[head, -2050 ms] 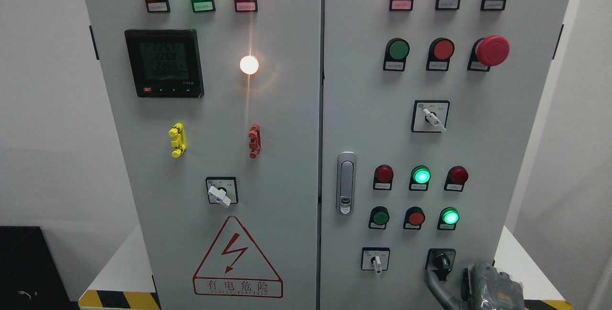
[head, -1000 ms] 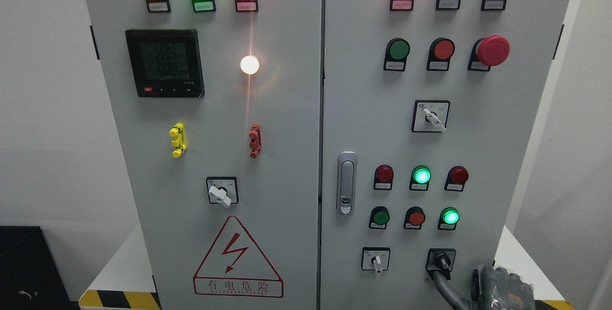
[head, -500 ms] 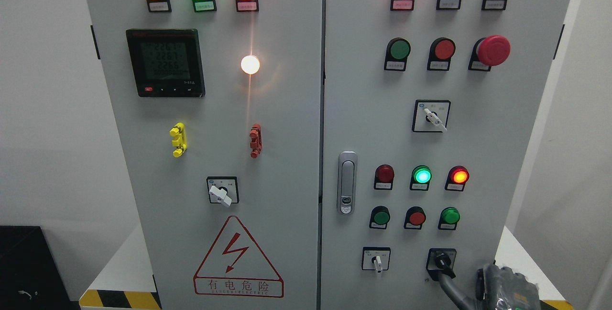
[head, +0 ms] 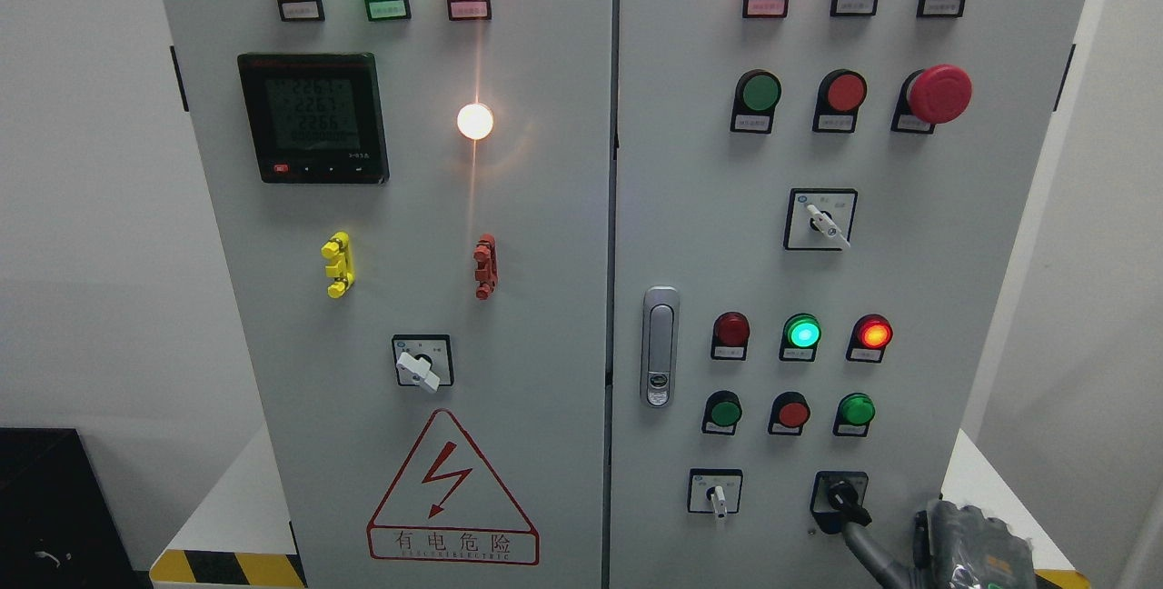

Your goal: Flip black knob to close circuit

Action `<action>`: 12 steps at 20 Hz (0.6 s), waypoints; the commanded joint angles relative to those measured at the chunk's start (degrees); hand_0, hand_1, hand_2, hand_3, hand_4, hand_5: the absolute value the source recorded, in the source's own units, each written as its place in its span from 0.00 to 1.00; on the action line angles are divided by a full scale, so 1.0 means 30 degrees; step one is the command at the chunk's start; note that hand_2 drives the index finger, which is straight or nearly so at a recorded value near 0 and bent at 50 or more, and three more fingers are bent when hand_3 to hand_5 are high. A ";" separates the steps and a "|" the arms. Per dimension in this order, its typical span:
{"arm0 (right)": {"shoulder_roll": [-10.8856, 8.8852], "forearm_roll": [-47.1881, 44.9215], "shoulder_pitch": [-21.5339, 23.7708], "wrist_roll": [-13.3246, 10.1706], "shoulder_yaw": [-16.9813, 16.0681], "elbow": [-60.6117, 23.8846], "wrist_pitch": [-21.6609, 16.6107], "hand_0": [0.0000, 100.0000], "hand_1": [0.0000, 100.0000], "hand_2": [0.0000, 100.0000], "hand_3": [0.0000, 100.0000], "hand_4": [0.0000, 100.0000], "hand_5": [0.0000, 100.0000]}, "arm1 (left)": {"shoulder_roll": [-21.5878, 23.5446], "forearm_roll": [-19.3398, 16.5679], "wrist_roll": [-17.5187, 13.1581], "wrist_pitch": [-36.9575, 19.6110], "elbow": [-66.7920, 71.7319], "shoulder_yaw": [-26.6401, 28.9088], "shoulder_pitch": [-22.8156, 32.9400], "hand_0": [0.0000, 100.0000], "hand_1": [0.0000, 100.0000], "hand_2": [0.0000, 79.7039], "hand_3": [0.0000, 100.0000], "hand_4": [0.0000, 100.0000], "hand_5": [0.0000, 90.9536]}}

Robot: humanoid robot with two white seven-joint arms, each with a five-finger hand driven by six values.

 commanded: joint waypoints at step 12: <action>0.0202 -0.0062 0.0252 -0.0189 0.0002 -0.0581 -0.0015 0.00 0.00 0.94 1.00 1.00 1.00 | 0.0002 -0.0003 0.0013 0.0005 0.0000 0.0000 0.0117 0.12 0.56 0.00 0.00 0.00 0.00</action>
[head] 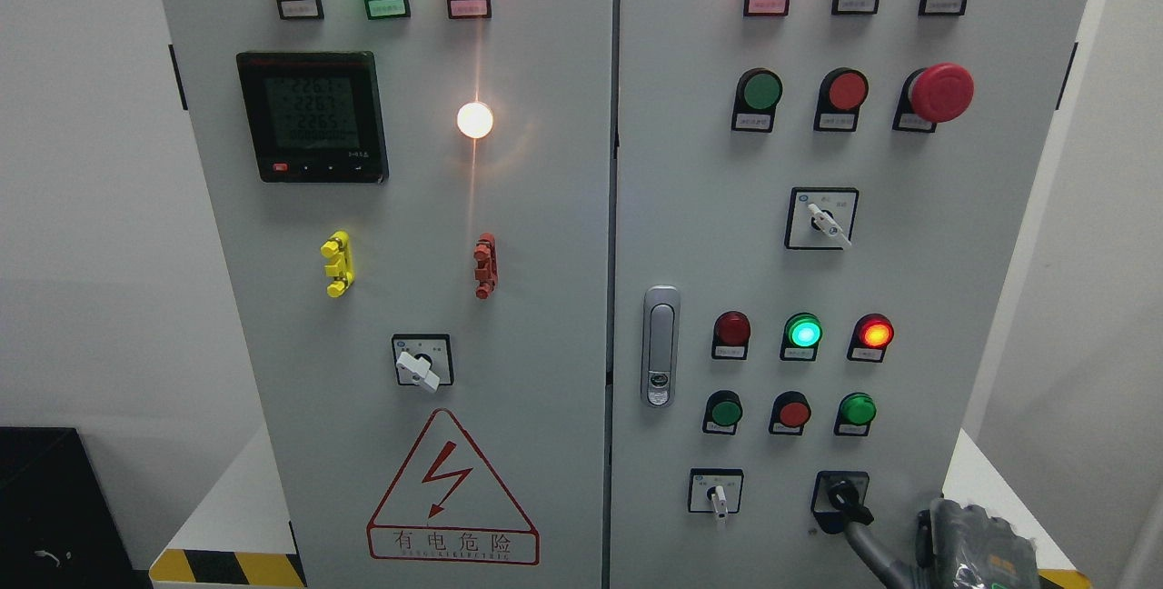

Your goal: Flip black knob to close circuit

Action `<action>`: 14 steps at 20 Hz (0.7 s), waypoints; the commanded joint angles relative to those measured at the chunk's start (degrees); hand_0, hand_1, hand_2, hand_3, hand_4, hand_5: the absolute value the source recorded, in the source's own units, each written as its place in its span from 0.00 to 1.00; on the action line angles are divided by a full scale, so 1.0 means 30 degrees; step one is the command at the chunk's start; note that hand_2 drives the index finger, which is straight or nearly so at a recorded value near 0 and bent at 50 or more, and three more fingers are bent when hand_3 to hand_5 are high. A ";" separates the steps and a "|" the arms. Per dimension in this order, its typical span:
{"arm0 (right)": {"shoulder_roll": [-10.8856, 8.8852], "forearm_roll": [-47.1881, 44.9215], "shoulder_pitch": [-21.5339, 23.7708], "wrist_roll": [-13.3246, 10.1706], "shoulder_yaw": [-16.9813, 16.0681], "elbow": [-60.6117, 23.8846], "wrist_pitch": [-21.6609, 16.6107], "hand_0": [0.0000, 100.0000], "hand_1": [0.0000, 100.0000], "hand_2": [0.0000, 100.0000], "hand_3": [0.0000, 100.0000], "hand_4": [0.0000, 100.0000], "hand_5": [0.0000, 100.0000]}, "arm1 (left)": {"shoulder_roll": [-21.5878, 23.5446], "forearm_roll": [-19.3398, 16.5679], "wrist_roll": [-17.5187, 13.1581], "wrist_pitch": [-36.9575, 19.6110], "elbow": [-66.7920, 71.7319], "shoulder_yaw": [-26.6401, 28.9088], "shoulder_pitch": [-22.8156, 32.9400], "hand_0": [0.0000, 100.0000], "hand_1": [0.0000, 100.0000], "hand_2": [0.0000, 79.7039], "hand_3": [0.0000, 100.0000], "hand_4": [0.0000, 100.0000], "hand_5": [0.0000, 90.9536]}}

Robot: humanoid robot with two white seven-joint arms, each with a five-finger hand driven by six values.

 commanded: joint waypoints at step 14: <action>0.0081 0.0020 0.0620 -0.0188 0.1135 -0.0338 -0.0425 0.00 0.00 0.94 1.00 1.00 1.00 | 0.0007 -0.0007 0.0015 0.0005 0.0000 0.0000 0.0117 0.12 0.56 0.00 0.00 0.00 0.00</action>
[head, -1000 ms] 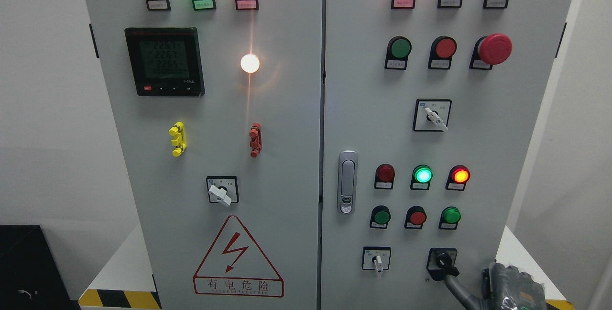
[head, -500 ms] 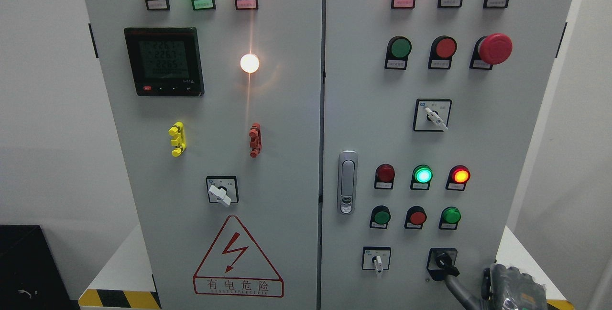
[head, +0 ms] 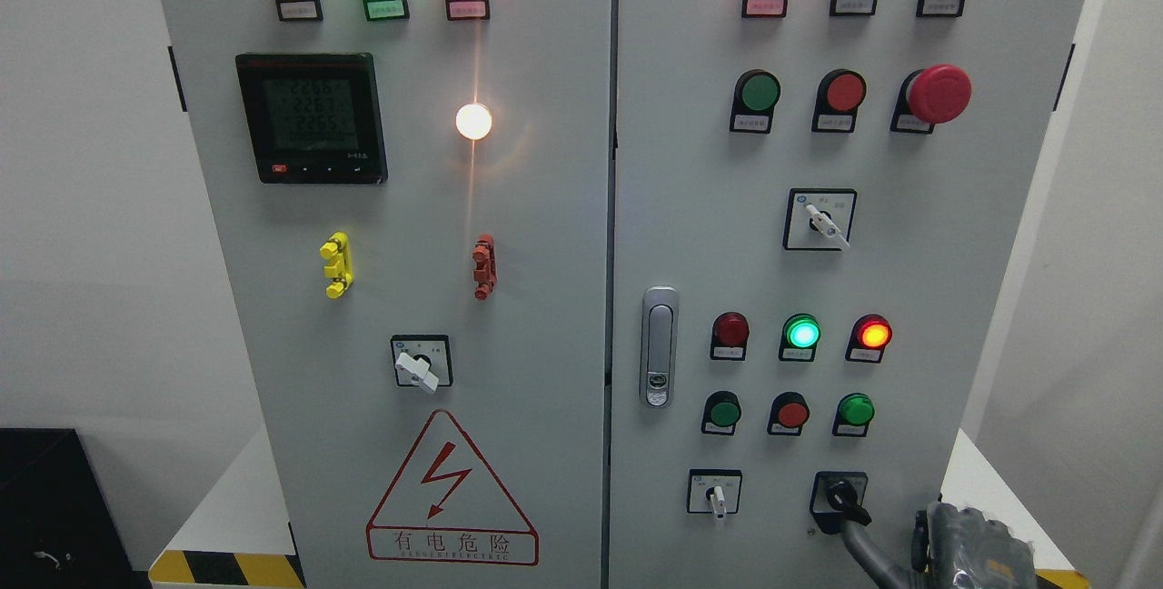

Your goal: Flip black knob to close circuit

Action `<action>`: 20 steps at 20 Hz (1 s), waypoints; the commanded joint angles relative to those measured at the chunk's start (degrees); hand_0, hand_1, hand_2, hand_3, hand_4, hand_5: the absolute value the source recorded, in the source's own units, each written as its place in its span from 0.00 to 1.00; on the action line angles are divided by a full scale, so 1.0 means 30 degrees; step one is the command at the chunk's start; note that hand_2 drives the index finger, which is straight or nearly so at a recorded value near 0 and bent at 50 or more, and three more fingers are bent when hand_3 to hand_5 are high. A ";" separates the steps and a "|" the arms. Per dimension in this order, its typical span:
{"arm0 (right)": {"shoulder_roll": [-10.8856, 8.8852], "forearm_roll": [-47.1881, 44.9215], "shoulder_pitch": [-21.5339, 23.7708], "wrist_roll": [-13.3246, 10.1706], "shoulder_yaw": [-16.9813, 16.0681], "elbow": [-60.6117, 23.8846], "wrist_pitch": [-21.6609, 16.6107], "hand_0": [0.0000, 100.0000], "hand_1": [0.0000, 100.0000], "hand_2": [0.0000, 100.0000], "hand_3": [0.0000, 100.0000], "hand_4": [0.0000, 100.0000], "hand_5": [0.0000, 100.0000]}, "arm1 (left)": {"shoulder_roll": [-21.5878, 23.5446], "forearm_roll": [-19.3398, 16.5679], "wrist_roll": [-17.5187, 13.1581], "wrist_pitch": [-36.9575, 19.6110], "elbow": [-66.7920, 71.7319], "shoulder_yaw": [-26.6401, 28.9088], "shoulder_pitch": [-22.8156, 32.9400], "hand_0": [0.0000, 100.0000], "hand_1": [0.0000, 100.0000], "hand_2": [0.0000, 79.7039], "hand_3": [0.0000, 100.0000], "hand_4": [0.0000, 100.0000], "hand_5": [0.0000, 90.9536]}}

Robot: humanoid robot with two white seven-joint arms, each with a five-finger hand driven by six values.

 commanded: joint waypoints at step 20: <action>0.0331 0.0023 0.1715 -0.0937 0.2201 -0.1269 -0.1618 0.00 0.00 0.94 1.00 1.00 1.00 | 0.0010 -0.0004 0.0016 0.0005 0.0000 0.0000 0.0118 0.12 0.56 0.00 0.00 0.00 0.00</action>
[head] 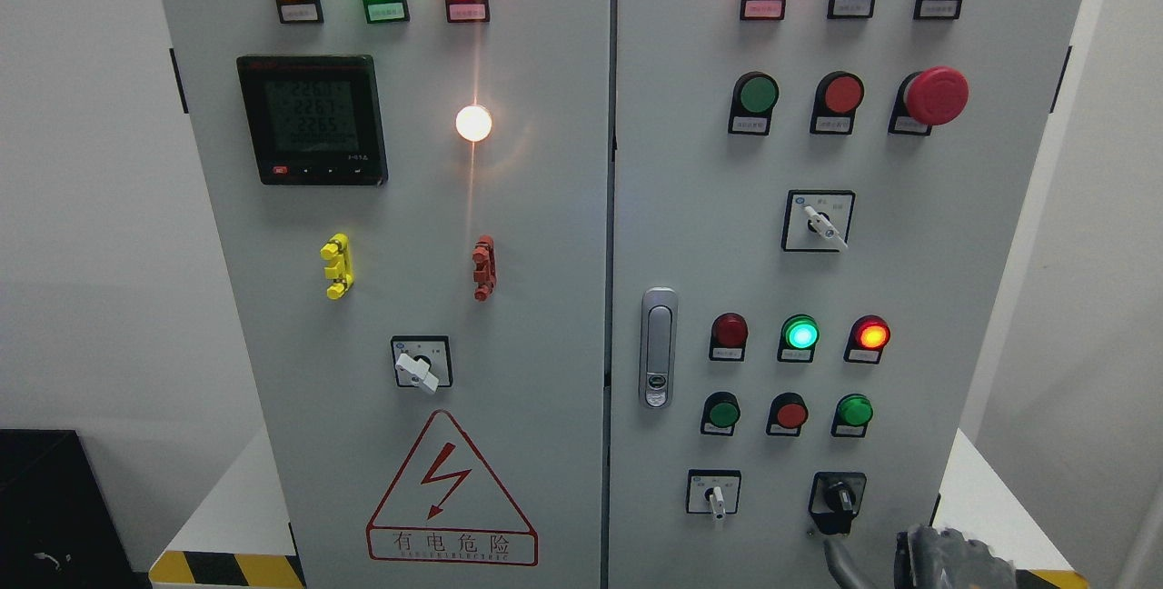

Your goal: Flip black knob to close circuit

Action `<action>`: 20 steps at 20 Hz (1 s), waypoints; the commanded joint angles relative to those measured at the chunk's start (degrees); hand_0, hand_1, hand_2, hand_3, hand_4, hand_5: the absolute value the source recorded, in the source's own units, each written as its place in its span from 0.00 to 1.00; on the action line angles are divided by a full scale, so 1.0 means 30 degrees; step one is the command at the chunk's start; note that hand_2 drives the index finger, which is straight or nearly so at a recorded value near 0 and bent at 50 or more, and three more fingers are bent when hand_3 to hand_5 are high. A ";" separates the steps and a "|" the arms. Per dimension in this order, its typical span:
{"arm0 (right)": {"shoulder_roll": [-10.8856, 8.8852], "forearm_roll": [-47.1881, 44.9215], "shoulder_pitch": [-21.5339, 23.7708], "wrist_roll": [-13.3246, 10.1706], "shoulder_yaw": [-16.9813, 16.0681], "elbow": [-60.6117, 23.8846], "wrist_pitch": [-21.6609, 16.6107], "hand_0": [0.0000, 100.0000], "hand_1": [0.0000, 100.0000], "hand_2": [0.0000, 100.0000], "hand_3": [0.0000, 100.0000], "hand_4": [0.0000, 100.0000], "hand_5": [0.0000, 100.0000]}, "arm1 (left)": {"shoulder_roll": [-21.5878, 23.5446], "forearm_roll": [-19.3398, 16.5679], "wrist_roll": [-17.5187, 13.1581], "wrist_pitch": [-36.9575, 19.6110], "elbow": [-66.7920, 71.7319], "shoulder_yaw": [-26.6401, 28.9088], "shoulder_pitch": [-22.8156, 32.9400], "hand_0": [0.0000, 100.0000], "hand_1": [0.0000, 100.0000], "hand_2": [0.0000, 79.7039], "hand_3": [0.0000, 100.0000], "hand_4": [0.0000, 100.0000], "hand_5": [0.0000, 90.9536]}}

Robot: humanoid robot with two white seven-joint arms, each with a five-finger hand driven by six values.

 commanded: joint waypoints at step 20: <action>0.0158 -0.8377 0.2800 -0.1386 0.1972 -0.4017 0.0544 0.00 0.03 0.75 1.00 0.94 0.92 | 0.0011 -0.0002 0.0016 0.0005 0.0000 0.0000 0.0117 0.12 0.56 0.00 0.00 0.00 0.00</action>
